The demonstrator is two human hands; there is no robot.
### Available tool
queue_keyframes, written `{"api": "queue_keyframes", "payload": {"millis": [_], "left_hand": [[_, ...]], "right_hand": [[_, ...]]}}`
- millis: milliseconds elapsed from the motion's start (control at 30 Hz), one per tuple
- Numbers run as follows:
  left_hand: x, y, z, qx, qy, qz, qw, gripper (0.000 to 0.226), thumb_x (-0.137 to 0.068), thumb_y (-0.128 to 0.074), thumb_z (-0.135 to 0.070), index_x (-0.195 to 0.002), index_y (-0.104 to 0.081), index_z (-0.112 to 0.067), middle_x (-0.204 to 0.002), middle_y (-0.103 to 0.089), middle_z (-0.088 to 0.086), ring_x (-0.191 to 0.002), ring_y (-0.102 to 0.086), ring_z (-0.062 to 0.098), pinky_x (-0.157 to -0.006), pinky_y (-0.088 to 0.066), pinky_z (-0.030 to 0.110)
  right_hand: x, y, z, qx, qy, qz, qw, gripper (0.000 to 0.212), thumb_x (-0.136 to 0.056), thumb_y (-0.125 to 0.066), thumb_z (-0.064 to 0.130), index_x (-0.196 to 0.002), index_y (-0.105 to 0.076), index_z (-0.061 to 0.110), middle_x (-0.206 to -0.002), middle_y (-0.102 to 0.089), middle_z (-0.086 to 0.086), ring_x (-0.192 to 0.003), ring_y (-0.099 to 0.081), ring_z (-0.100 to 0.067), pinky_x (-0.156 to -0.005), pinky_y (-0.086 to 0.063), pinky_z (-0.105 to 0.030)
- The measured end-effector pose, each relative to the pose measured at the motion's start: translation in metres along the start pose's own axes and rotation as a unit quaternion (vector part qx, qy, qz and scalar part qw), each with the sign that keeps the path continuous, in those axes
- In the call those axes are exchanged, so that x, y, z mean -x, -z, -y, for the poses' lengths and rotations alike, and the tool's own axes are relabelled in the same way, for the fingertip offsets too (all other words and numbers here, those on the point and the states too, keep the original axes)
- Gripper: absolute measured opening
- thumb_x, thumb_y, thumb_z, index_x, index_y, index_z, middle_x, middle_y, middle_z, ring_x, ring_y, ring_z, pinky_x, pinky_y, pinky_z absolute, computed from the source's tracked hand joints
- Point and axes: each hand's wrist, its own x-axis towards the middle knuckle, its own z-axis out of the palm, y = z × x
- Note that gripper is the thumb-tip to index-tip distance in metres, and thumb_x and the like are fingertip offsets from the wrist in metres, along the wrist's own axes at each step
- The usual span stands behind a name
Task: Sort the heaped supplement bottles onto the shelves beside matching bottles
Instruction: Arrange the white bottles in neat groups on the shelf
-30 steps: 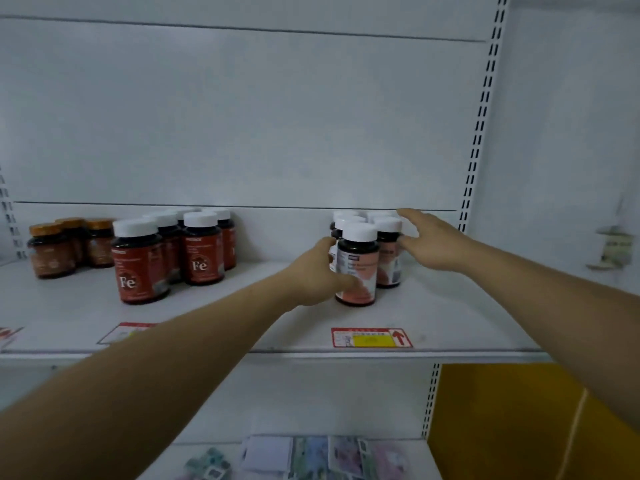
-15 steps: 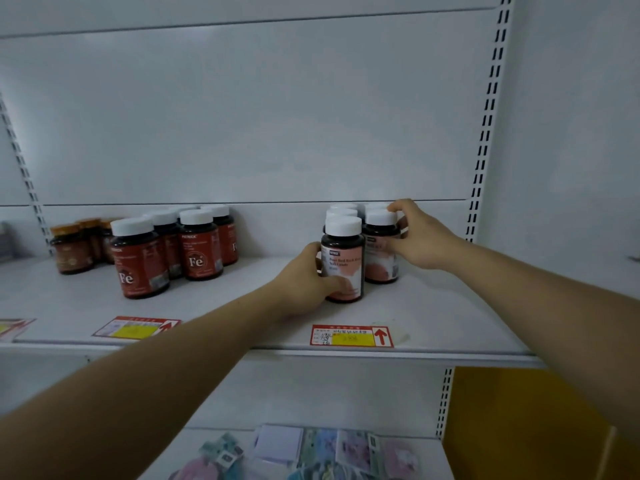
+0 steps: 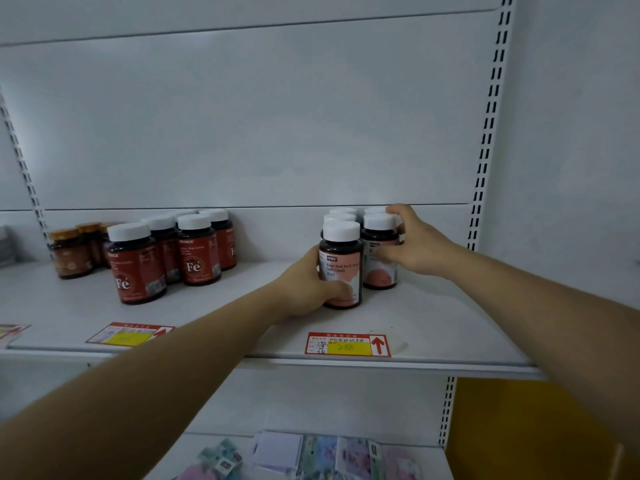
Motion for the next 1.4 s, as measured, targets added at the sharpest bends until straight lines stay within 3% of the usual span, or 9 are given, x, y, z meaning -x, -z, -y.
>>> {"api": "queue_keyframes", "payload": {"millis": [333, 633, 767, 900, 1033, 1233, 1400], "left_hand": [[-0.005, 0.001, 0.001, -0.022, 0.005, 0.011, 1.0, 0.057, -0.079, -0.073, -0.019, -0.126, -0.043, -0.025, -0.109, -0.057, -0.012, -0.101, -0.056, 0.009, -0.087, -0.041, 0.024], [-0.007, -0.001, 0.007, -0.028, 0.002, -0.013, 1.0, 0.069, -0.072, -0.079, -0.028, -0.131, -0.042, -0.023, -0.12, -0.059, -0.009, -0.106, -0.058, 0.011, -0.093, -0.046, 0.028], [-0.004, 0.0, 0.006, -0.016, 0.003, -0.001, 1.0, 0.072, -0.072, -0.08, -0.026, -0.132, -0.039, -0.025, -0.119, -0.056, -0.011, -0.107, -0.058, 0.01, -0.087, -0.044, 0.022], [-0.007, -0.001, 0.01, -0.025, 0.007, -0.015, 1.0, 0.074, -0.07, -0.081, -0.028, -0.132, -0.041, -0.023, -0.125, -0.058, -0.007, -0.11, -0.058, 0.012, -0.097, -0.046, 0.03], [-0.008, -0.001, 0.011, -0.02, 0.009, -0.014, 1.0, 0.074, -0.071, -0.081, -0.027, -0.133, -0.041, -0.023, -0.125, -0.058, -0.008, -0.11, -0.058, 0.013, -0.1, -0.046, 0.034], [-0.002, -0.001, 0.008, 0.017, 0.005, -0.015, 1.0, 0.082, -0.073, -0.078, -0.014, -0.139, -0.031, -0.024, -0.123, -0.054, -0.008, -0.108, -0.057, 0.011, -0.09, -0.045, 0.024], [-0.001, -0.001, 0.007, -0.017, -0.003, -0.03, 0.999, 0.078, -0.074, -0.078, -0.019, -0.138, -0.033, -0.024, -0.124, -0.055, -0.006, -0.109, -0.057, 0.013, -0.093, -0.047, 0.026]], "right_hand": [[-0.002, 0.002, -0.005, 0.009, -0.001, -0.013, 1.0, 0.07, -0.084, -0.067, 0.031, -0.142, -0.027, 0.027, -0.115, -0.05, 0.0, -0.097, -0.055, -0.021, -0.077, -0.038, -0.027], [-0.002, 0.003, -0.008, 0.01, 0.006, 0.0, 1.0, 0.074, -0.083, -0.069, 0.03, -0.144, -0.026, 0.032, -0.119, -0.051, 0.001, -0.1, -0.058, -0.02, -0.08, -0.041, -0.027], [-0.003, 0.005, -0.01, 0.005, 0.016, -0.01, 1.0, 0.076, -0.08, -0.074, 0.028, -0.143, -0.031, 0.032, -0.121, -0.048, -0.002, -0.099, -0.057, -0.019, -0.081, -0.042, -0.028], [-0.001, 0.005, -0.009, -0.002, 0.014, 0.0, 1.0, 0.072, -0.084, -0.068, 0.019, -0.144, -0.028, 0.031, -0.113, -0.05, 0.003, -0.094, -0.056, -0.016, -0.078, -0.04, -0.025], [0.0, 0.003, -0.009, 0.001, 0.023, -0.004, 1.0, 0.076, -0.082, -0.073, 0.027, -0.144, -0.029, 0.03, -0.115, -0.048, 0.001, -0.099, -0.055, -0.017, -0.08, -0.039, -0.026], [0.0, 0.004, -0.012, -0.031, 0.012, 0.017, 0.999, 0.079, -0.083, -0.07, 0.018, -0.145, -0.024, 0.034, -0.117, -0.05, 0.003, -0.1, -0.057, -0.019, -0.084, -0.043, -0.028], [0.002, 0.0, -0.011, -0.012, 0.024, -0.003, 1.0, 0.085, -0.081, -0.074, 0.023, -0.147, -0.022, 0.03, -0.112, -0.051, 0.002, -0.098, -0.056, -0.019, -0.08, -0.04, -0.026]]}}
